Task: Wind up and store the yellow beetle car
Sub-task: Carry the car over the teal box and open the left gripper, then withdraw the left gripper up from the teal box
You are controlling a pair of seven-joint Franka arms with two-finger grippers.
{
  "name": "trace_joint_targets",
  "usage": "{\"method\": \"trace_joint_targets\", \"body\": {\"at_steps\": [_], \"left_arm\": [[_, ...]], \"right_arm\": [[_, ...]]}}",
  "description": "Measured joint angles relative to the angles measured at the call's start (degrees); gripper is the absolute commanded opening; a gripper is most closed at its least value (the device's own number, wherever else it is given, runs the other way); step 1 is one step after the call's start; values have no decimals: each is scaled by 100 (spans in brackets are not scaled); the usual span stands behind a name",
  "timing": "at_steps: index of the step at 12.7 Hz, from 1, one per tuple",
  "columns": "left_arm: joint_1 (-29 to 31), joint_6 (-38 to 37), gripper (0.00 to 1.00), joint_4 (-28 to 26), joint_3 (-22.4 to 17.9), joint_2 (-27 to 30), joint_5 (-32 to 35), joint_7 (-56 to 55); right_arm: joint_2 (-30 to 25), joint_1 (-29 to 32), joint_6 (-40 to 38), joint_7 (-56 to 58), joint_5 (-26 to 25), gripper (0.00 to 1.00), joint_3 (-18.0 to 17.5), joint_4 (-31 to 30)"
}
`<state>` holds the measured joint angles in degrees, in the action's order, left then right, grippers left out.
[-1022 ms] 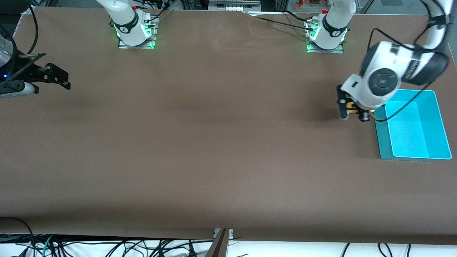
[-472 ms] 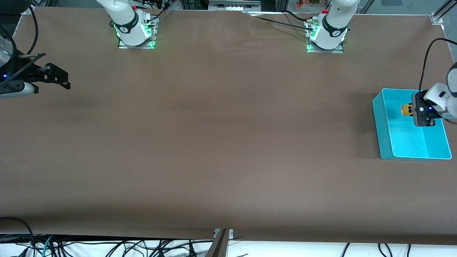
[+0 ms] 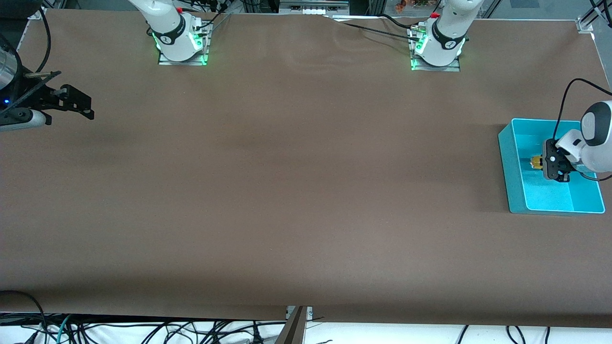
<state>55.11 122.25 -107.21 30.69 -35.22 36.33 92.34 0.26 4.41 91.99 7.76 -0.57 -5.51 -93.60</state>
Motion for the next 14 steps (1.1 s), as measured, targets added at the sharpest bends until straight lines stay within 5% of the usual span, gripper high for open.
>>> {"method": "trace_joint_targets", "body": {"at_steps": [6, 11, 14], "left_arm": [[18, -164, 100, 135, 154, 49, 30, 2], [-84, -1960, 100, 957, 744, 792, -390, -74], [-760, -3013, 100, 1780, 808, 866, -463, -194]], "right_arm": [[0, 0, -4, -3, 0, 100, 0, 0], [0, 0, -69, -6, 0, 100, 0, 0], [0, 0, -171, -11, 0, 99, 1, 0]]}}
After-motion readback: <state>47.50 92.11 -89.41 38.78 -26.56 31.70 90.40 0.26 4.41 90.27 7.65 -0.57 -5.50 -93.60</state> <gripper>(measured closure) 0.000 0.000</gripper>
